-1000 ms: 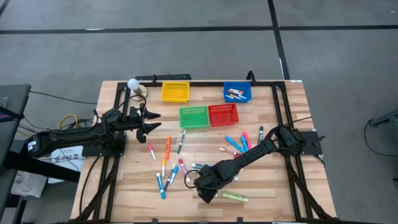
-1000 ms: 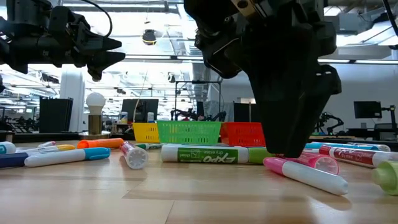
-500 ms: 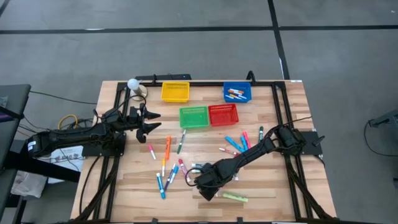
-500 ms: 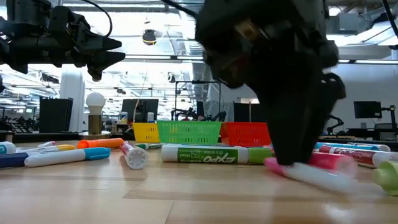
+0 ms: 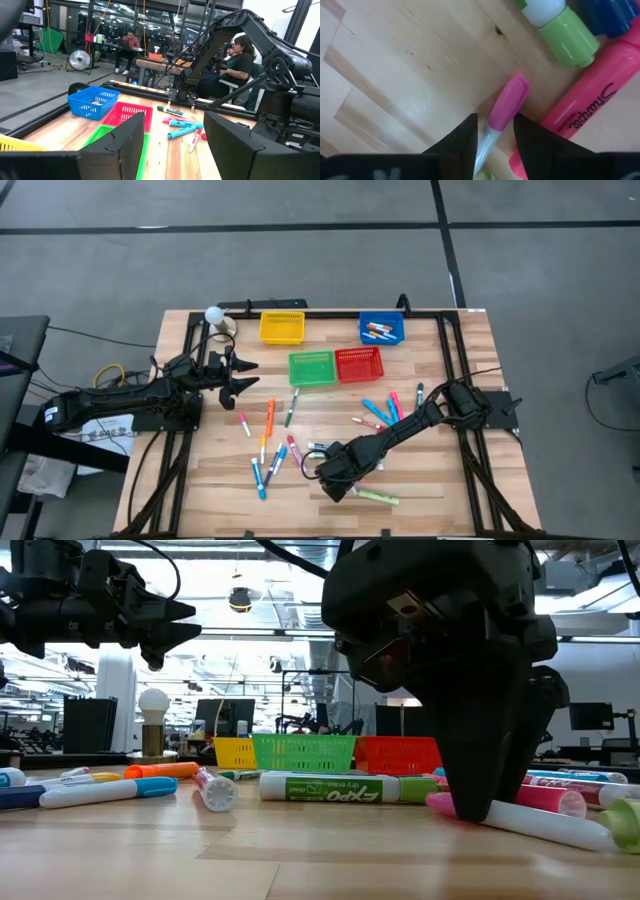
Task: Pick & Place Markers
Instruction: Put the right small pink highlighter pen into the blue bin
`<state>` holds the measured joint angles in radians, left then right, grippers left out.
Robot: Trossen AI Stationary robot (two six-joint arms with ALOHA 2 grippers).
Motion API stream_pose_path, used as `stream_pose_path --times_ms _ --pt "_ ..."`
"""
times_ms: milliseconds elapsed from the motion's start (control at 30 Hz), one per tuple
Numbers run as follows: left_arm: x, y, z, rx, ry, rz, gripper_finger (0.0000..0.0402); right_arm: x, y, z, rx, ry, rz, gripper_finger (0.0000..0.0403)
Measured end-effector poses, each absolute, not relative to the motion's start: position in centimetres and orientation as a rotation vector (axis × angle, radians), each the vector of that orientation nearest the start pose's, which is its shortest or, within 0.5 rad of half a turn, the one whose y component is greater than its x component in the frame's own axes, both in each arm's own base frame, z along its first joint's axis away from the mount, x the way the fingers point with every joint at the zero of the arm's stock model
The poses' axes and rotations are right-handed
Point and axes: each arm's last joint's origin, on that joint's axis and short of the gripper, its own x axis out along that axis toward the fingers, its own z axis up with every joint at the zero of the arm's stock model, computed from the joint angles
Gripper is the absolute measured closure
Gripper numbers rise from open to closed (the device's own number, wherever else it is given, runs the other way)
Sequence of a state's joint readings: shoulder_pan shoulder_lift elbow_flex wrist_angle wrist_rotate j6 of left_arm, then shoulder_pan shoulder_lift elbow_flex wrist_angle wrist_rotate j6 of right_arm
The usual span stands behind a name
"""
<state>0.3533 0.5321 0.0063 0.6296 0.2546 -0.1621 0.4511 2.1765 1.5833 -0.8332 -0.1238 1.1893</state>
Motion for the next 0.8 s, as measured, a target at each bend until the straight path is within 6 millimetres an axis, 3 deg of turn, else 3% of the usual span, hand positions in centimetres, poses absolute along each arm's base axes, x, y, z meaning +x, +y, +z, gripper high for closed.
stream_pose_path --times_ms 367,633,800 --pt "12.4 3.8 17.6 -0.131 -0.106 0.09 0.0198 38.0 18.4 13.7 0.718 1.44 -0.449 0.0376" --pt "12.4 3.8 17.6 -0.131 -0.106 0.09 0.0198 38.9 18.2 14.3 0.752 1.443 -0.383 0.0363" --pt "12.4 3.8 17.6 -0.131 -0.106 0.09 0.0198 39.9 18.3 16.6 0.758 1.476 -0.233 0.0376"
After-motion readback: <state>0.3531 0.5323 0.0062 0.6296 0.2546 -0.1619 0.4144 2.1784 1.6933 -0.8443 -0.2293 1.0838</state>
